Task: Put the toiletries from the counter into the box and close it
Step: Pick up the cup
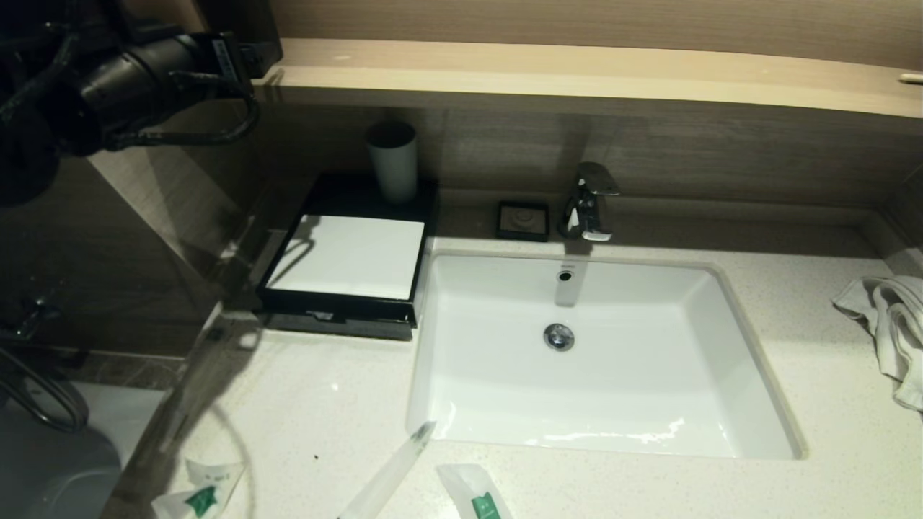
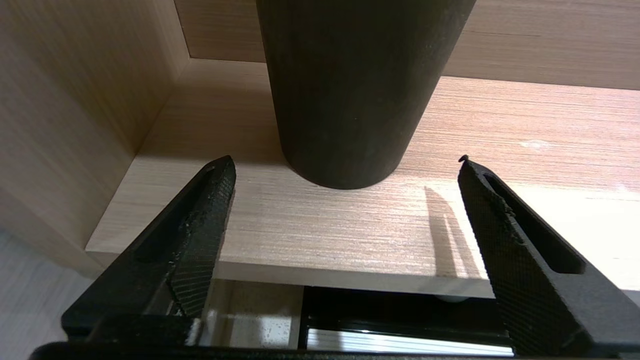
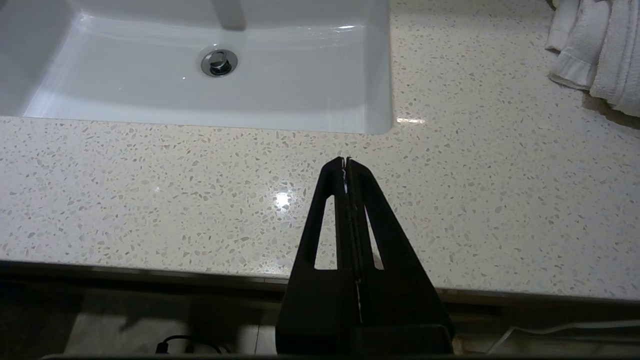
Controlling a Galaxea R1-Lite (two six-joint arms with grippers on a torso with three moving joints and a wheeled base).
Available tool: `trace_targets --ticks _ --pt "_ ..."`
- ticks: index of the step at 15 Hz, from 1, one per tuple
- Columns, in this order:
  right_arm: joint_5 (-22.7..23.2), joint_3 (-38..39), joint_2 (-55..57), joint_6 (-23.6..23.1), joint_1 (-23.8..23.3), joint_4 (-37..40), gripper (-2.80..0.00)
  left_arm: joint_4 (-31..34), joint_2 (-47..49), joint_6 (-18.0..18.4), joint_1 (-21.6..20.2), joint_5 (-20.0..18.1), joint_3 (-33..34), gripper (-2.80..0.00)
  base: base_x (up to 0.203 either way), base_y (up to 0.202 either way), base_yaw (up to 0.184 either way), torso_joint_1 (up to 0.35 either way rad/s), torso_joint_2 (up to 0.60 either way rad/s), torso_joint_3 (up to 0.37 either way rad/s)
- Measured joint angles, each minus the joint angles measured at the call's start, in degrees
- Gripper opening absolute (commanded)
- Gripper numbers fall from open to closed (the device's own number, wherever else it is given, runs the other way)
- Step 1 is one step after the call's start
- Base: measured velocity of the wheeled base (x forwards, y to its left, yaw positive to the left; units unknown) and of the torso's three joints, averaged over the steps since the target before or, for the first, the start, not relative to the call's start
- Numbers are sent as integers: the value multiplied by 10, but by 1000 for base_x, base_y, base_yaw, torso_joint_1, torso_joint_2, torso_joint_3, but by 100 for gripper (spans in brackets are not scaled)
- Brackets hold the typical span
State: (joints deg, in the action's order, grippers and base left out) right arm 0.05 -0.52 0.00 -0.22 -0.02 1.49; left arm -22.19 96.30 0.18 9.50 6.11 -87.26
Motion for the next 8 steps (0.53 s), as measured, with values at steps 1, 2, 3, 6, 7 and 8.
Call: trace_targets --ticks 1,2,3,6,7,8 --pt "0 0 0 0 0 0 -280 -3 5 0 0 0 -5 0 0 0 0 0 0 0" --pt "0 0 0 0 0 0 -280 -8 10 0 0 0 -10 0 0 0 0 0 0 0" --pt "0 0 0 0 0 0 -280 -13 16 0 0 0 -14 0 0 0 0 0 0 0" --pt "0 0 0 0 0 0 -280 -17 27 0 0 0 -18 0 0 0 0 0 0 0" --pt "0 0 0 0 0 0 -280 -18 29 0 0 0 -21 0 0 0 0 0 0 0" --pt "0 0 0 0 0 0 -280 -20 32 0 0 0 -25 0 0 0 0 0 0 0"
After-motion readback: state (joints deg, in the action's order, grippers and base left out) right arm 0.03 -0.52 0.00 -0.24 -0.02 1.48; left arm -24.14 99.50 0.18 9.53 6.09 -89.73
